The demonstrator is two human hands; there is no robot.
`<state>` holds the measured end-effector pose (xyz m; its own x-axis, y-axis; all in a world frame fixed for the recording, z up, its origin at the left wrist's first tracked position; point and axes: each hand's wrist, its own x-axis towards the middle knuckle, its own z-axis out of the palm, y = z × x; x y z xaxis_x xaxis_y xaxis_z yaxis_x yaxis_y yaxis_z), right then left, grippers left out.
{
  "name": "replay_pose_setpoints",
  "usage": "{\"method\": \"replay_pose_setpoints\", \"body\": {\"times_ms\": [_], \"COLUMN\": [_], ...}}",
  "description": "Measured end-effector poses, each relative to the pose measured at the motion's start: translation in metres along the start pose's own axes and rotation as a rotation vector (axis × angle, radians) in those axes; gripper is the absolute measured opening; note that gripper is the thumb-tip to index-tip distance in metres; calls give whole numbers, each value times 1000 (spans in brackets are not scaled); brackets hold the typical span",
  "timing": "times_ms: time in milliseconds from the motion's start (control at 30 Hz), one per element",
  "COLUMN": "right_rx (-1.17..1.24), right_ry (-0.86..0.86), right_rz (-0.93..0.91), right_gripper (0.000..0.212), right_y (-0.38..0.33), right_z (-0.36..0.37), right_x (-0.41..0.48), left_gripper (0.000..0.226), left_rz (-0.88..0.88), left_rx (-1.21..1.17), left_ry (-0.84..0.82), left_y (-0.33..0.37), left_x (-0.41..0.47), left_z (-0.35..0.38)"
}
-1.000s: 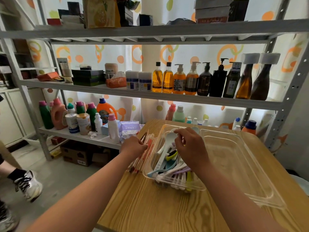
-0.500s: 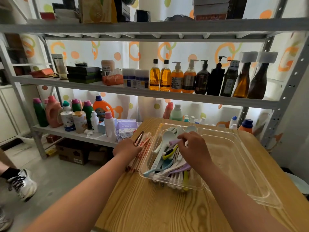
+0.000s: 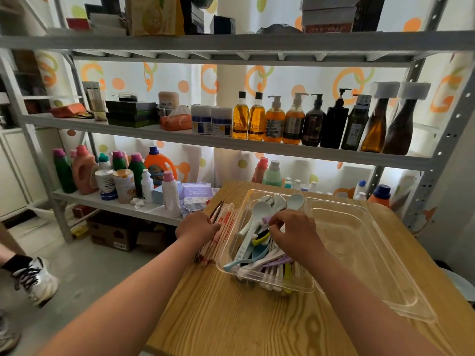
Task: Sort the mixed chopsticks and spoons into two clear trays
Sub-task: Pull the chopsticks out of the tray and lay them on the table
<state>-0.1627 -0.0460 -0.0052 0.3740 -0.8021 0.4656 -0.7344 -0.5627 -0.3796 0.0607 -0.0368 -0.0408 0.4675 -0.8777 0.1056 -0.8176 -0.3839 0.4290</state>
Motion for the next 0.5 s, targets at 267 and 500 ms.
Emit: {"method": "replay_pose_setpoints", "body": {"times_ms": [267, 500], "right_rx": [-140, -464], "right_ry": [-17, -492], "right_rz": [138, 116], "right_gripper": [22, 23], "right_y": [1, -17], "right_z": [-20, -34], "right_x": [6, -5], "left_gripper": [32, 29], "left_rz": [57, 124], "left_rx": [-227, -343], "left_ry": [25, 42], "left_y": [15, 45], "left_x": [-2, -11], "left_z": [-3, -3]}}
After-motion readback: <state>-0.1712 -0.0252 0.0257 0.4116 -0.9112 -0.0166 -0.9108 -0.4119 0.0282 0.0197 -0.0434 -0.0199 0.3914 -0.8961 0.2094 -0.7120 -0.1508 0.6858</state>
